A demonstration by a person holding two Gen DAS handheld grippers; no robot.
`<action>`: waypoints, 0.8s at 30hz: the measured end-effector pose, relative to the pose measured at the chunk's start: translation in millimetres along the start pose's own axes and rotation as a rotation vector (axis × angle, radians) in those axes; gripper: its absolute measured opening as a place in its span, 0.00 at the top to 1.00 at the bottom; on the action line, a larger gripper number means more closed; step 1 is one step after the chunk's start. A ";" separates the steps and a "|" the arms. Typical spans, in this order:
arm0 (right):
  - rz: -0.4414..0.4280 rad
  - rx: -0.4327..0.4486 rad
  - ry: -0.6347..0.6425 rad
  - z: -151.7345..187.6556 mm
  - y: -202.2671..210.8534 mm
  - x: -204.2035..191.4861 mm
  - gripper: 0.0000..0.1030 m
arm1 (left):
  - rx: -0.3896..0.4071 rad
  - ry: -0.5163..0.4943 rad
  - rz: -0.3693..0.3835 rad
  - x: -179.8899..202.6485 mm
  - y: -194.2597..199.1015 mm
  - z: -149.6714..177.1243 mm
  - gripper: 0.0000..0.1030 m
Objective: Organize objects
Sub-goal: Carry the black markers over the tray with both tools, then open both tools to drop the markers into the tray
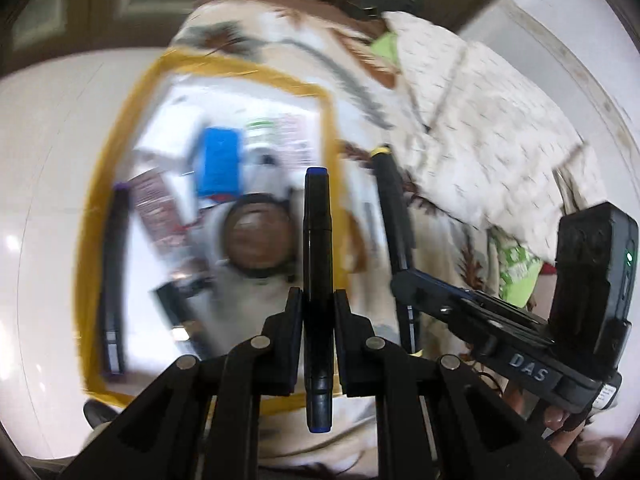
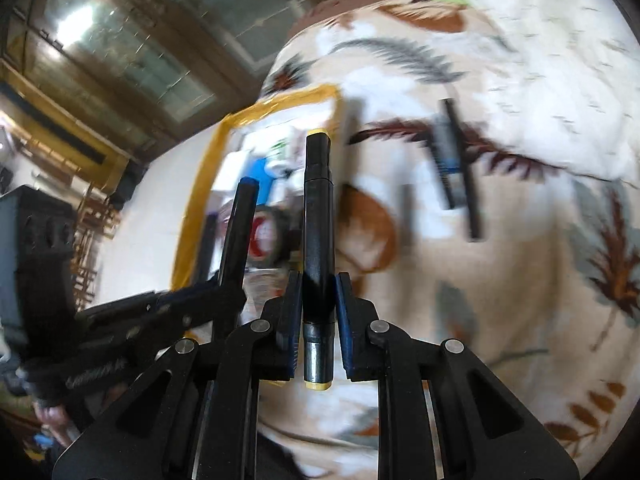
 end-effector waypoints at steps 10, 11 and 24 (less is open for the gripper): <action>0.007 -0.047 0.023 -23.3 -51.7 -32.8 0.85 | 0.033 0.062 -0.111 -66.7 -10.4 -20.9 0.87; 0.013 -0.050 0.019 -24.5 -54.8 -32.6 0.85 | 0.032 0.066 -0.129 -71.6 -12.5 -22.5 0.87; 0.140 -0.087 0.019 -13.6 -74.4 -16.7 0.85 | -0.027 0.064 -0.173 -81.5 -28.2 -22.1 0.87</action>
Point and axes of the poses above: each gripper's, at about its wrist camera, not at the fingertips, and y roughly against the way its jaws point, x to its right, z to its underside, the point moved 10 cm from there along -y, roughly the way its jaws point, and after that the axes turned 4 degrees about -z, right-handed, at the moved point
